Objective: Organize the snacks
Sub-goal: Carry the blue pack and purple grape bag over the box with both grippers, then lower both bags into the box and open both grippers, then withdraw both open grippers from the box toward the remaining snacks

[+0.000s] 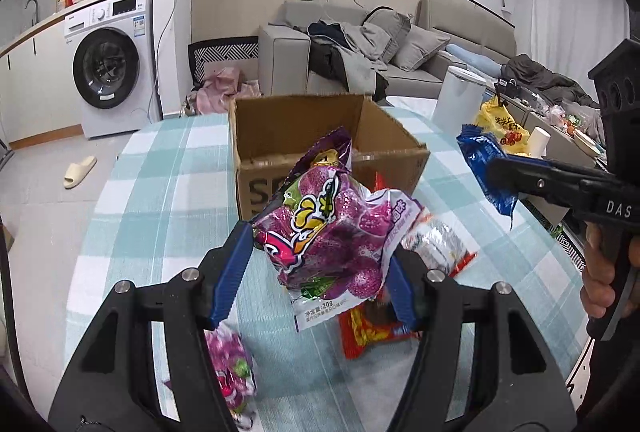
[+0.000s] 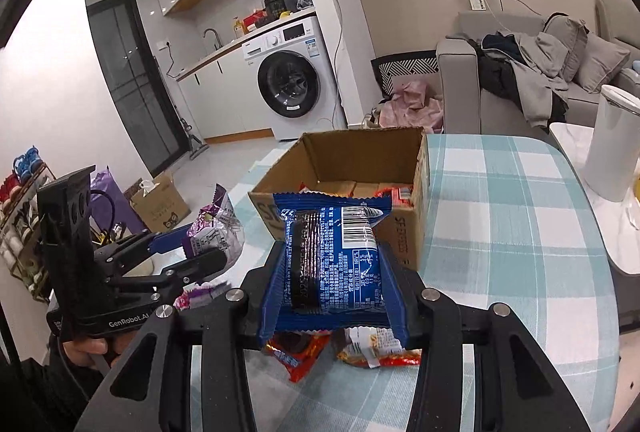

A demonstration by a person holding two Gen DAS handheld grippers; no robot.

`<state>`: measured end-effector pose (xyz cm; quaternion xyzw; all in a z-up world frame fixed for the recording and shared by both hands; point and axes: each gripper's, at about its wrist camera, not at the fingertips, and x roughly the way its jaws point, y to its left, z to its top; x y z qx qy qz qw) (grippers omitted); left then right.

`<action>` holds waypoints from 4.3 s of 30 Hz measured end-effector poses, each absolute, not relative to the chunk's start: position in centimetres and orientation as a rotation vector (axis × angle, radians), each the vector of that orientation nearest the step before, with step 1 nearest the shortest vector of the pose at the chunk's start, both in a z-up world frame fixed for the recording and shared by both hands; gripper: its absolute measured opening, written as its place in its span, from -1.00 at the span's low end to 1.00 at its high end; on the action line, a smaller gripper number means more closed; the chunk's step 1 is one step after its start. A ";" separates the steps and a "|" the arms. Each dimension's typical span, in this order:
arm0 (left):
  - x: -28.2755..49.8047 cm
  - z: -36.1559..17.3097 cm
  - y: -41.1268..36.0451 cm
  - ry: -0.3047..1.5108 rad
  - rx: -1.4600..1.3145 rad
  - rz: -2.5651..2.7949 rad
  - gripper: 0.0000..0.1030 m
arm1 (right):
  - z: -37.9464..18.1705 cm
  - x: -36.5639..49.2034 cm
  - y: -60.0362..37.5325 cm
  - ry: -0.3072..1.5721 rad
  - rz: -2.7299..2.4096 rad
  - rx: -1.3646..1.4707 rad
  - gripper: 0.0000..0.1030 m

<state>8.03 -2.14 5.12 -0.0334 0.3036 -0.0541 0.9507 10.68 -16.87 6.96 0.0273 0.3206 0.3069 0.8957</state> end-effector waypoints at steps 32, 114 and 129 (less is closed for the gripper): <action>16.0 8.7 -1.4 0.581 -0.080 -0.076 0.17 | 8.7 18.0 -13.0 0.672 0.599 0.091 -0.13; 12.2 6.8 -0.7 0.590 -0.070 -0.053 0.98 | 6.6 15.0 -15.7 0.647 0.529 0.090 0.99; 10.3 5.4 -0.4 0.615 -0.081 -0.051 0.98 | 5.2 12.5 -17.0 0.656 0.510 0.067 0.99</action>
